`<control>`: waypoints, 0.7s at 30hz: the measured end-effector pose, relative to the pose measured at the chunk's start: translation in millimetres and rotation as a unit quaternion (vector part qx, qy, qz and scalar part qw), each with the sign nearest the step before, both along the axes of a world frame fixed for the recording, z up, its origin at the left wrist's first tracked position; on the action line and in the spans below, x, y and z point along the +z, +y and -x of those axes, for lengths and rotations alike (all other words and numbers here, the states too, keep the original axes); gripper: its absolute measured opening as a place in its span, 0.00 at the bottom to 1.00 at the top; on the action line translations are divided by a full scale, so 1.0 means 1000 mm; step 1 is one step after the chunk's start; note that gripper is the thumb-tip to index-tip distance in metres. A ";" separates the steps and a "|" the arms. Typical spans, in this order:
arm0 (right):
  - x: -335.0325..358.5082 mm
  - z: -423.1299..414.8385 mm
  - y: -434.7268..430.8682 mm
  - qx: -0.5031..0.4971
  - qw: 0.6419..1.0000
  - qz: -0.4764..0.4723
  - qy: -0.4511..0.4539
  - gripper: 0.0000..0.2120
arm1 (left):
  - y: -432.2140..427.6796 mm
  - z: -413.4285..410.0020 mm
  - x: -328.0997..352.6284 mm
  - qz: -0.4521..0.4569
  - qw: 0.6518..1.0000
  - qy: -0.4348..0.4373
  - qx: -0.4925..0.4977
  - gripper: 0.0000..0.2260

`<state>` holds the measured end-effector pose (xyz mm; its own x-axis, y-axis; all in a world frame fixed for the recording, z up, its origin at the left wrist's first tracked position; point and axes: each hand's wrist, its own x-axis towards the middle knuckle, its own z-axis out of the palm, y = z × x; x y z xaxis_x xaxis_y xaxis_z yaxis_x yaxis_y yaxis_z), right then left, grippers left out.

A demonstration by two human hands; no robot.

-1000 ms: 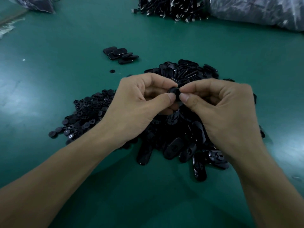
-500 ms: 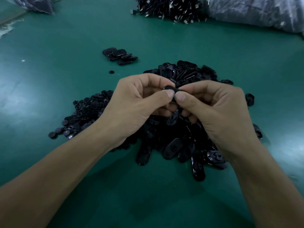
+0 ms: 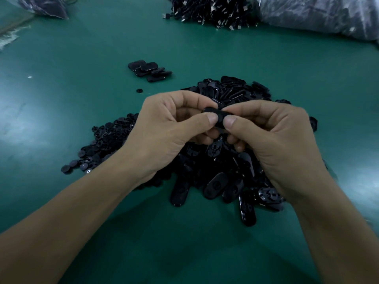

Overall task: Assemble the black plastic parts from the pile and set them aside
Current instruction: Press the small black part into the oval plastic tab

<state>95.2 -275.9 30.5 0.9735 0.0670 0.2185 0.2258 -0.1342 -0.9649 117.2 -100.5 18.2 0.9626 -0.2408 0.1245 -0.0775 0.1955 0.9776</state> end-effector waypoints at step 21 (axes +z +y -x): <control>0.001 0.001 0.002 -0.012 1.000 0.027 -0.007 0.07 | -0.002 0.004 0.004 -0.032 0.999 -0.006 0.011 0.09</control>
